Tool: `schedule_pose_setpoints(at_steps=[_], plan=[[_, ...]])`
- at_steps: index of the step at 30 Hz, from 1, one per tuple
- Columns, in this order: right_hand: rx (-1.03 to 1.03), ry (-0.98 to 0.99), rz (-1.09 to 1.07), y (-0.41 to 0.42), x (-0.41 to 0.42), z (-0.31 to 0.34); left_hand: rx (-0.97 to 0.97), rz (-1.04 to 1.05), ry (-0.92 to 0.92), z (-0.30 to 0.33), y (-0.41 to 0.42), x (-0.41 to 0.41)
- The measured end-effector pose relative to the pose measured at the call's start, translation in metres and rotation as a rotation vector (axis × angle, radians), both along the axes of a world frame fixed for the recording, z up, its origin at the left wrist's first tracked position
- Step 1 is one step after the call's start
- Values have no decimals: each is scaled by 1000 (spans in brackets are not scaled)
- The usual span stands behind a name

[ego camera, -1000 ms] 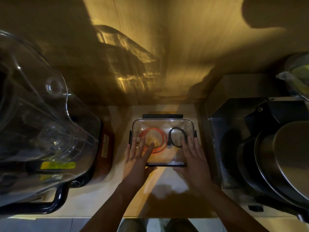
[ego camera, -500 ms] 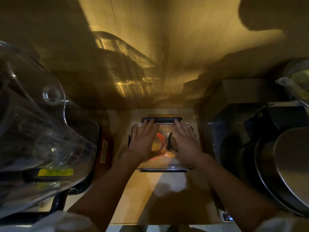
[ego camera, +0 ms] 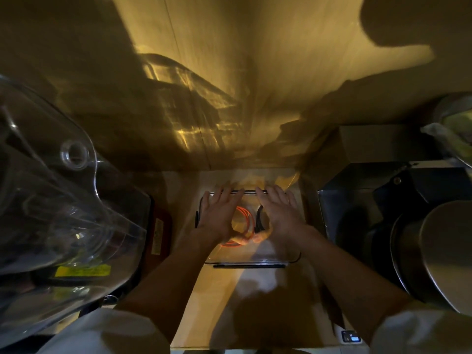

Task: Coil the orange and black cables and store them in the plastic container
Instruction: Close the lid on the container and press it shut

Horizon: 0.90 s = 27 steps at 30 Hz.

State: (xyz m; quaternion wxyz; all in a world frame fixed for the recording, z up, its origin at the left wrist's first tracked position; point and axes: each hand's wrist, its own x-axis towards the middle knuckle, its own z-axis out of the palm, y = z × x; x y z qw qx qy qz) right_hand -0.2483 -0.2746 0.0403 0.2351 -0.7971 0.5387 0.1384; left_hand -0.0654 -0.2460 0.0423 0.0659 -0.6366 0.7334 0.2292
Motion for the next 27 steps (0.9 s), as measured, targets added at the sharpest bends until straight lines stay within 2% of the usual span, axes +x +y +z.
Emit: schedule_pose_setpoints(at_steps=[8,12,16,18,23,27], plan=[[-29,11,9,-4,4,0,-16,39,-5,-3,-5,-5],[-11,-61,-19,10,-2,2,-59,35,34,-7,8,-1],[-184,-188,-118,59,-13,-8,-284,30,180,-22,57,0],[-242,-189,-128,88,-17,-14,-334,80,222,-32,89,-6],[-205,-120,-104,152,-24,-29,-280,68,100,-41,158,-16],[-223,-115,-112,166,-26,-35,-226,95,44,-40,172,-16]])
